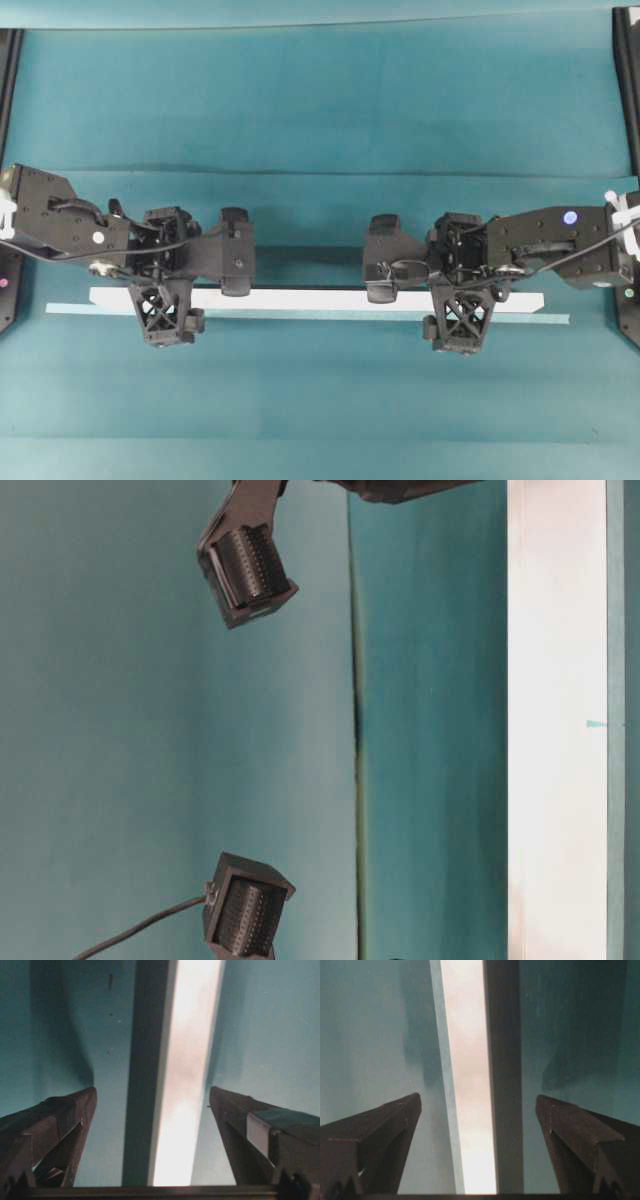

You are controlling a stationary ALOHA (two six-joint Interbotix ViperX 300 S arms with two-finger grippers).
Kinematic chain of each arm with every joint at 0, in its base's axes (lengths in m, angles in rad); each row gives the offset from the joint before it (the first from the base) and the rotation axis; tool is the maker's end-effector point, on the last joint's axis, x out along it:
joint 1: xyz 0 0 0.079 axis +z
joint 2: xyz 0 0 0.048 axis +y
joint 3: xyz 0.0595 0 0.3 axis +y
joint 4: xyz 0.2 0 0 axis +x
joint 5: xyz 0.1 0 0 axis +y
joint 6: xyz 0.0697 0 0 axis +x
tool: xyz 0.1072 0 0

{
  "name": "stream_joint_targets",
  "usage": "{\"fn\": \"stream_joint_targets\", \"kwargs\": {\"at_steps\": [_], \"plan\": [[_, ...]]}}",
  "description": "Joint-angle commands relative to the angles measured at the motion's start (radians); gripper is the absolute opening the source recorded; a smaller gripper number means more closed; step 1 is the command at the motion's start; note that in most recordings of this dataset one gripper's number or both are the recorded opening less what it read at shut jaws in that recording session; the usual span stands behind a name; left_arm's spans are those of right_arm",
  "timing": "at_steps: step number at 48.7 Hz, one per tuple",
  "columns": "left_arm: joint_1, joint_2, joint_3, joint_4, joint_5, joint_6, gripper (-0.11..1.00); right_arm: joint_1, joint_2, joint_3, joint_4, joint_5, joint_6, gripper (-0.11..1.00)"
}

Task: Lift a wooden board with both hands.
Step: 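Close both grippers on the white board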

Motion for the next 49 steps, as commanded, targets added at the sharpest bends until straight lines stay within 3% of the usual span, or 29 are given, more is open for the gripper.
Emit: {"fn": "stream_joint_targets", "kwargs": {"at_steps": [1,7,16,19,49], "plan": [[-0.009,-0.011,-0.011,0.002,-0.005,-0.005,0.97,-0.003,0.011,-0.003,-0.002,-0.009,0.009,0.91],[-0.017,-0.015,-0.011,0.002,-0.005,-0.006,0.82,-0.003,0.021,-0.005,-0.002,-0.009,0.009,0.77],[-0.015,-0.026,-0.008,0.002,-0.005,-0.005,0.31,-0.003,0.029,-0.005,-0.002,-0.009,0.006,0.26],[-0.015,-0.026,-0.008,0.002,-0.005,-0.005,0.18,0.000,0.029,-0.005,-0.002,-0.006,0.005,0.21],[-0.011,-0.028,-0.015,0.002,0.002,-0.008,0.17,0.005,0.028,-0.009,0.002,0.005,0.005,0.21]]}}
